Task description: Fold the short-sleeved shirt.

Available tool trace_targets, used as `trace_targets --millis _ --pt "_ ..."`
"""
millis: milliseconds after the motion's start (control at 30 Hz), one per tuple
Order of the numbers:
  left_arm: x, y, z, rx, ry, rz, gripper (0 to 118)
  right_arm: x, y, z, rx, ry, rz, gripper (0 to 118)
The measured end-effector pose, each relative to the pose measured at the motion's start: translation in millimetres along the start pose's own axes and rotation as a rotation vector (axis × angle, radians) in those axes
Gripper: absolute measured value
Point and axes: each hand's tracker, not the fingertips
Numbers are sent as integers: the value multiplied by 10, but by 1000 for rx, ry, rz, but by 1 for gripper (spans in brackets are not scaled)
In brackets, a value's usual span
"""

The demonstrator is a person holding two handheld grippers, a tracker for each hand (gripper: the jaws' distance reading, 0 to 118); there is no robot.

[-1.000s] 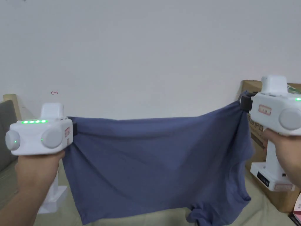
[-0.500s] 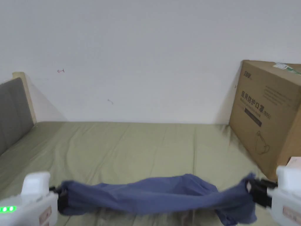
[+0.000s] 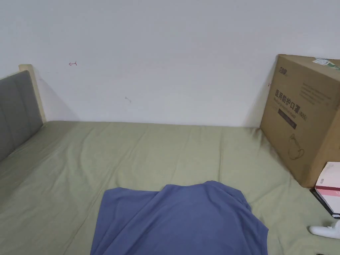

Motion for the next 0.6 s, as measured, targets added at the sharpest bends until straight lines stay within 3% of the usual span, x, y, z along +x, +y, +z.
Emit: trace_targets --millis 133,167,267,300,333,367,400,433,467,533,600 --pt "565 294 1221 408 -73 -105 111 -284 240 761 342 84 43 115" --pt "342 170 830 478 -93 -123 111 -351 276 940 452 103 43 115" --pt "411 161 1009 605 -61 -164 109 -549 325 1431 705 156 78 114" --pt "623 291 1268 630 -51 -176 103 -598 325 1539 769 173 83 111" --pt "657 296 1325 628 -62 -175 86 -645 329 1625 812 192 95 99" --pt "670 297 1348 623 -71 -178 55 -673 334 1653 811 204 111 68" --pt "702 293 1361 618 -68 -187 4 -702 330 1682 808 223 127 7" --pt "582 244 1207 578 -58 -176 2 -751 325 1695 795 220 143 1" --pt "559 222 1143 560 -43 -194 1 -815 314 1683 779 144 179 1" --pt "430 199 1063 553 -73 -177 1 -824 268 1641 784 193 214 1" --pt "623 262 1171 506 -45 -207 2 -864 213 1605 748 172 228 1"
